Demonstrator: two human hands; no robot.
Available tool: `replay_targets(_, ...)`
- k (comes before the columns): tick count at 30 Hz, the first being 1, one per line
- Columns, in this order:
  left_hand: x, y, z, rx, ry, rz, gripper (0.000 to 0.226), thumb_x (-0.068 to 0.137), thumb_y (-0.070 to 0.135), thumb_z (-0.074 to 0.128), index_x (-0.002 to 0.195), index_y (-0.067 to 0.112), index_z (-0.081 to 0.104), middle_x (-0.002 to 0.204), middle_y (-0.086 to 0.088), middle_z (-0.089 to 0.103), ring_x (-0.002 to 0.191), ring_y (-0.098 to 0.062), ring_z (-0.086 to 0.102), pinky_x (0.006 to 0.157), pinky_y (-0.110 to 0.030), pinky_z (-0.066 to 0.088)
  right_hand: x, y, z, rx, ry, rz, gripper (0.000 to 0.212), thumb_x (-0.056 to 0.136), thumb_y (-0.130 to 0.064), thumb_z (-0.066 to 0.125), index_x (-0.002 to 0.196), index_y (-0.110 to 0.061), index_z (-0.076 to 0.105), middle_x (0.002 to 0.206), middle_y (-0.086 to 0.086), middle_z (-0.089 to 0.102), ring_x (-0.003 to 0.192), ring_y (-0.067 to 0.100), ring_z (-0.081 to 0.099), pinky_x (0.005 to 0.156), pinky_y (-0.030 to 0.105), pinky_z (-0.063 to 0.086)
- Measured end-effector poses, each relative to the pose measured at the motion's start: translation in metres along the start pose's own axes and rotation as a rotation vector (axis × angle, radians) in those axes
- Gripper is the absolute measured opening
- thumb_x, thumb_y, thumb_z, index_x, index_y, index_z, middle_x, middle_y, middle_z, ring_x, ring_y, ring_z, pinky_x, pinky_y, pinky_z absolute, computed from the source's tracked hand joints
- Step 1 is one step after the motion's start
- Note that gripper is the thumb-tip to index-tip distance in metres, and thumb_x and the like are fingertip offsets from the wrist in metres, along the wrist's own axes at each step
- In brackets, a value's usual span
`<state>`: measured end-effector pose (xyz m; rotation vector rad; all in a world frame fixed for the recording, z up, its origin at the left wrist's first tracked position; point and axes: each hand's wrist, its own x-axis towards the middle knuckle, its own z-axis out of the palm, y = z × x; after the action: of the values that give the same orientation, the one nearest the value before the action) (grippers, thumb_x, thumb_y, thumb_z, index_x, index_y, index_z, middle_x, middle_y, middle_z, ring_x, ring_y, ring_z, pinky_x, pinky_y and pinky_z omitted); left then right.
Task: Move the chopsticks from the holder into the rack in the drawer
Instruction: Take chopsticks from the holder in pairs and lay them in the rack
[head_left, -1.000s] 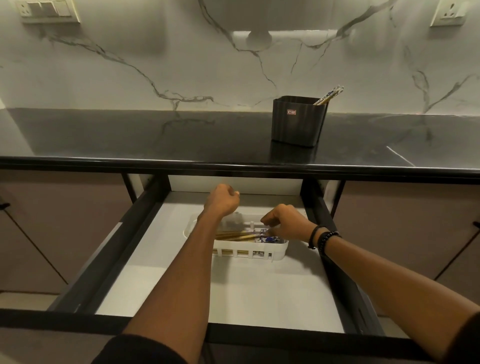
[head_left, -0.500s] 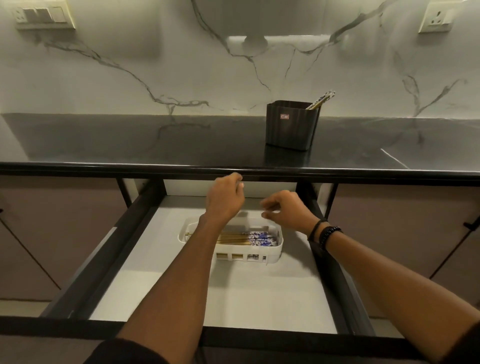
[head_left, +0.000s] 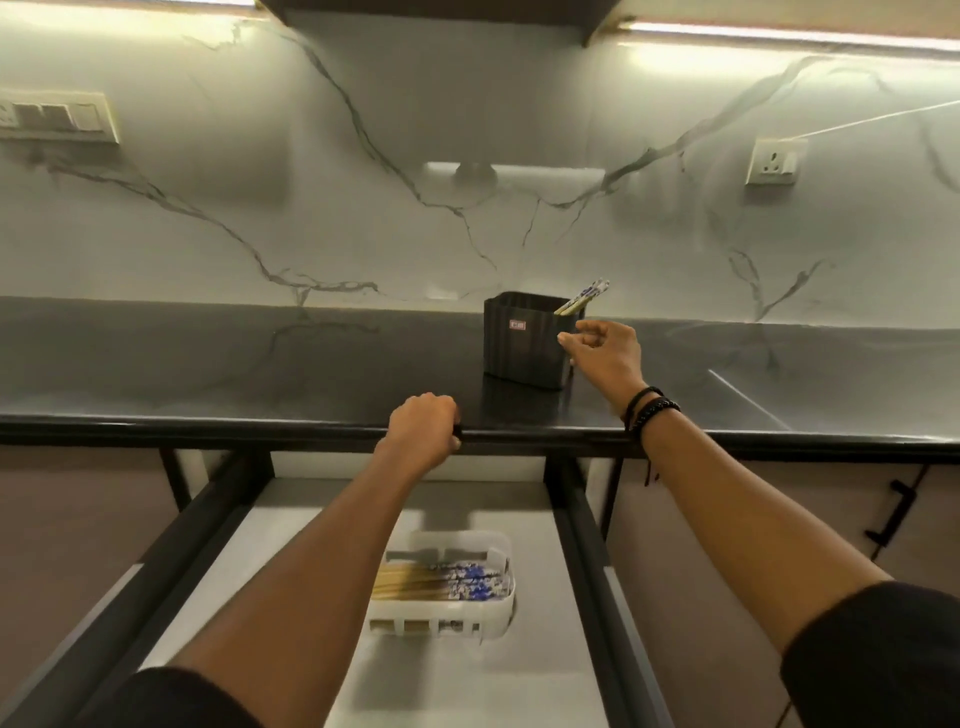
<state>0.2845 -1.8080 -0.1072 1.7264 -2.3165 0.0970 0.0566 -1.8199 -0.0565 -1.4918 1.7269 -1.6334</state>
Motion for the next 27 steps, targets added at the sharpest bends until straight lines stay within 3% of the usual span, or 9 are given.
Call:
replay_targets(3, 0.010, 0.005, -0.008, 0.072, -0.006, -0.005, 0.027, 0.083, 0.021, 0.070, 0.108, 0.014, 0.069, 0.107, -0.010, 0.068, 0.099, -0.029, 0.064, 0.080, -0.037, 0.051, 0.031, 0.001, 0.004, 0.009, 0.041, 0.096, 0.051, 0.080, -0.037, 0.076, 0.118, -0.007, 0.061, 0.112, 0.007, 0.069, 0.104, 0.020, 0.064, 0.099, 0.035, 0.050)
replay_targets(5, 0.017, 0.005, -0.012, 0.075, -0.050, -0.002, 0.028, 0.081, 0.022, 0.073, 0.107, 0.013, 0.068, 0.106, -0.009, 0.067, 0.098, -0.027, 0.064, 0.079, -0.035, 0.051, 0.050, 0.001, 0.009, 0.056, 0.007, 0.169, 0.053, 0.077, -0.042, 0.078, 0.113, -0.011, 0.056, 0.121, 0.010, 0.063, 0.110, 0.022, 0.059, 0.093, 0.032, 0.048)
replay_targets(8, 0.023, 0.003, -0.015, 0.057, -0.100, -0.008, 0.030, 0.079, 0.022, 0.077, 0.106, 0.012, 0.069, 0.104, -0.008, 0.068, 0.095, -0.025, 0.065, 0.080, -0.035, 0.054, 0.069, 0.001, 0.016, 0.236, -0.127, 0.275, 0.087, 0.076, -0.043, 0.079, 0.139, -0.005, 0.034, 0.136, 0.012, 0.049, 0.122, 0.026, 0.052, 0.098, 0.033, 0.044)
replay_targets(11, 0.027, 0.001, -0.016, 0.018, -0.132, 0.007, 0.029, 0.078, 0.022, 0.079, 0.103, 0.012, 0.071, 0.101, -0.007, 0.069, 0.091, -0.024, 0.065, 0.075, -0.033, 0.054, 0.082, -0.001, 0.019, 0.373, -0.167, 0.308, 0.069, 0.079, -0.035, 0.078, 0.130, -0.005, 0.042, 0.128, 0.010, 0.056, 0.088, 0.008, 0.057, 0.064, 0.017, 0.048)
replay_targets(14, 0.028, -0.003, -0.017, -0.023, -0.141, 0.010, 0.030, 0.077, 0.023, 0.079, 0.104, 0.013, 0.072, 0.100, -0.007, 0.070, 0.087, -0.021, 0.063, 0.070, -0.029, 0.048, 0.092, 0.001, 0.022, 0.399, -0.099, 0.300, 0.062, 0.080, -0.022, 0.079, 0.131, -0.005, 0.048, 0.116, 0.008, 0.061, 0.082, 0.008, 0.057, 0.052, 0.013, 0.045)
replay_targets(17, 0.027, -0.005, -0.017, -0.058, -0.140, 0.004, 0.032, 0.076, 0.023, 0.080, 0.105, 0.014, 0.071, 0.102, -0.005, 0.070, 0.093, -0.022, 0.064, 0.076, -0.031, 0.050, 0.095, 0.005, 0.022, 0.390, -0.050, 0.264, 0.062, 0.079, -0.011, 0.078, 0.132, -0.004, 0.047, 0.115, 0.008, 0.059, 0.085, 0.009, 0.057, 0.070, 0.017, 0.050)
replay_targets(21, 0.025, -0.004, -0.019, -0.087, -0.153, 0.004, 0.029, 0.077, 0.022, 0.079, 0.104, 0.013, 0.071, 0.099, -0.005, 0.070, 0.090, -0.021, 0.065, 0.073, -0.029, 0.048, 0.092, 0.004, 0.022, 0.351, -0.033, 0.167, 0.056, 0.079, -0.006, 0.077, 0.129, -0.007, 0.050, 0.114, 0.010, 0.059, 0.093, 0.013, 0.061, 0.070, 0.016, 0.051)
replay_targets(23, 0.024, -0.003, -0.019, -0.086, -0.147, 0.007, 0.029, 0.077, 0.023, 0.079, 0.104, 0.013, 0.072, 0.097, -0.005, 0.070, 0.089, -0.021, 0.065, 0.073, -0.029, 0.049, 0.091, 0.002, 0.021, 0.341, -0.028, 0.146, 0.057, 0.079, -0.005, 0.077, 0.128, -0.006, 0.050, 0.111, 0.010, 0.058, 0.099, 0.018, 0.061, 0.082, 0.024, 0.054)
replay_targets(27, 0.021, -0.003, -0.018, -0.078, -0.133, 0.003, 0.030, 0.079, 0.024, 0.078, 0.107, 0.013, 0.072, 0.099, -0.006, 0.071, 0.091, -0.022, 0.065, 0.078, -0.031, 0.052, 0.088, -0.002, 0.018, 0.268, -0.054, 0.084, 0.053, 0.078, -0.001, 0.077, 0.125, -0.003, 0.052, 0.111, 0.014, 0.062, 0.102, 0.024, 0.063, 0.091, 0.033, 0.055)
